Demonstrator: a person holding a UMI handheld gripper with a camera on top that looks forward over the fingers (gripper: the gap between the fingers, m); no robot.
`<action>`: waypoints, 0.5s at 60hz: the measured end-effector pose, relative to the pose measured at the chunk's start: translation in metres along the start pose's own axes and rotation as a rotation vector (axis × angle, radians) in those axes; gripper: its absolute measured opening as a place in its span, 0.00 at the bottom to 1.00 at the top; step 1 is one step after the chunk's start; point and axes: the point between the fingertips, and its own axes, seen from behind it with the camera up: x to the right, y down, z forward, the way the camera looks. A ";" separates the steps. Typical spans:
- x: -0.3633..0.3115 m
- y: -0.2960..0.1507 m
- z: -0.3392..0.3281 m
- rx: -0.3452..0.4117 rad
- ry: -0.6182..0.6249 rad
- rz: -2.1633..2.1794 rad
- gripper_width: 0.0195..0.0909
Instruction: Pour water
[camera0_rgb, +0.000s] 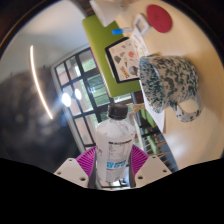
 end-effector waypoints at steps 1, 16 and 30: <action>-0.002 -0.003 0.000 0.006 -0.012 0.031 0.37; -0.004 -0.030 -0.006 0.069 -0.077 0.271 0.38; -0.004 -0.019 -0.001 0.010 -0.041 0.197 0.38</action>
